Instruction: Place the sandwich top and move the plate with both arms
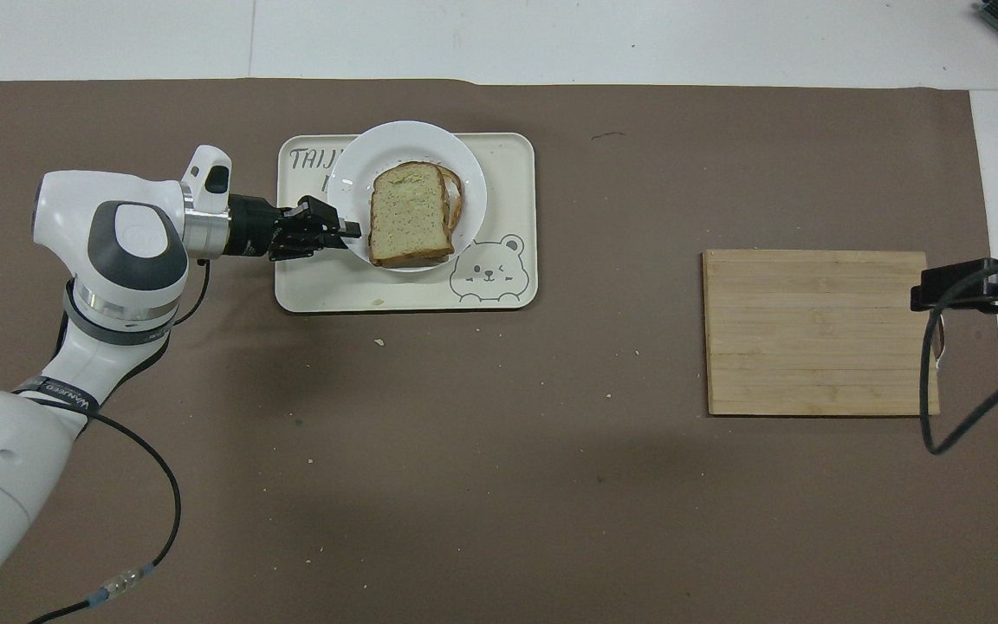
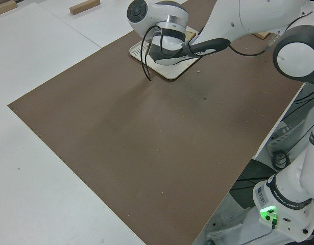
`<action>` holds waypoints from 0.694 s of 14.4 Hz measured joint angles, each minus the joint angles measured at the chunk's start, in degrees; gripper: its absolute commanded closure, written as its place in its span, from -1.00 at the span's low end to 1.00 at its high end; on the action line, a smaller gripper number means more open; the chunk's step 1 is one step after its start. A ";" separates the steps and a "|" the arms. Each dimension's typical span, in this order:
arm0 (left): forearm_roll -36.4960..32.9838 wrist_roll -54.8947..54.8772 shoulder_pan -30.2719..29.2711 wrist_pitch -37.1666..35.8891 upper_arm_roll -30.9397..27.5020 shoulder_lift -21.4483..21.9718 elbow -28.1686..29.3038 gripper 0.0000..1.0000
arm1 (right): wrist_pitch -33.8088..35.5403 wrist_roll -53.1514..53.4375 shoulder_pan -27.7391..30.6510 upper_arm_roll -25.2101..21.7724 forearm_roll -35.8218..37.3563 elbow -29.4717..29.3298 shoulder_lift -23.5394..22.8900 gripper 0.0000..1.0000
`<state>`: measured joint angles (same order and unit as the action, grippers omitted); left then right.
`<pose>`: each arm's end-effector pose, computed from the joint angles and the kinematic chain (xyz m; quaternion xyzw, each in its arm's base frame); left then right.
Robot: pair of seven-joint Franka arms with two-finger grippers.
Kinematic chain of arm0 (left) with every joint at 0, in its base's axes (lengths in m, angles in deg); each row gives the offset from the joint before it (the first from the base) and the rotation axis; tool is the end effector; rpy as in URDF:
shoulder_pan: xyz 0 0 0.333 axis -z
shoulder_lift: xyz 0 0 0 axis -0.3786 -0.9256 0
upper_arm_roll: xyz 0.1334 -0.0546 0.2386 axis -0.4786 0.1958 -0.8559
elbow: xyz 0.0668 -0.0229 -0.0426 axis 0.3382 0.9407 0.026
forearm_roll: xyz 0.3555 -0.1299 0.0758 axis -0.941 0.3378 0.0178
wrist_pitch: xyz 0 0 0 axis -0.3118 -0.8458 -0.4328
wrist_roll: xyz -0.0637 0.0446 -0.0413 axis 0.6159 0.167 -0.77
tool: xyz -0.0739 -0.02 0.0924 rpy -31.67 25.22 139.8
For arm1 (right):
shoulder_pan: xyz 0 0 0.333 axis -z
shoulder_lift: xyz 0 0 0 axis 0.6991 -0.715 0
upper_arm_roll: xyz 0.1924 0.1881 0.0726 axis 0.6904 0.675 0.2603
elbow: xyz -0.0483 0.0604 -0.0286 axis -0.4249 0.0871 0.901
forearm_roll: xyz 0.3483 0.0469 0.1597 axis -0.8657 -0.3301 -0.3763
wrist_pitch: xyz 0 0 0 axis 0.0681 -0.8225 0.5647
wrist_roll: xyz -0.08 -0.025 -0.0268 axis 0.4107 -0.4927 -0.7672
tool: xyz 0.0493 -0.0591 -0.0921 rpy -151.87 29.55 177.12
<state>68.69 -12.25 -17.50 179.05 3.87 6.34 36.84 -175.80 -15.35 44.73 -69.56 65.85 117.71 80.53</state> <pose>0.6457 -0.1036 0.3185 0.9403 0.0964 0.0025 0.3263 0.5231 -0.0093 0.5928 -0.9976 0.0661 -0.0218 0.0021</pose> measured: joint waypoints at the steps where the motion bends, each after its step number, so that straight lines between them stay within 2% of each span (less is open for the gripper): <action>1: -4.91 2.70 0.00 -0.15 -0.12 0.83 -0.03 -1.00 | 0.00 0.00 0.00 0.00 0.00 0.00 0.00 -1.00; 5: -21.47 8.03 0.01 -2.11 -0.31 4.13 -0.91 -1.00 | -0.12 -0.22 -0.04 0.05 1.63 0.00 0.00 -1.00; 7: -28.77 8.47 0.02 -4.65 -0.80 6.21 -2.07 -1.00 | -0.56 -1.75 -0.09 0.39 4.34 0.00 0.00 -1.00; 10: -38.51 8.66 -0.02 -9.99 -2.32 10.46 -4.88 -1.00 | -0.64 -2.54 -0.10 0.62 4.70 0.00 0.00 -1.00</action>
<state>30.18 -3.58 -17.52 169.06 1.55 16.81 31.96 -176.44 -17.89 44.64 -68.94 70.55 117.71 80.53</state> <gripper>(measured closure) 0.000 0.000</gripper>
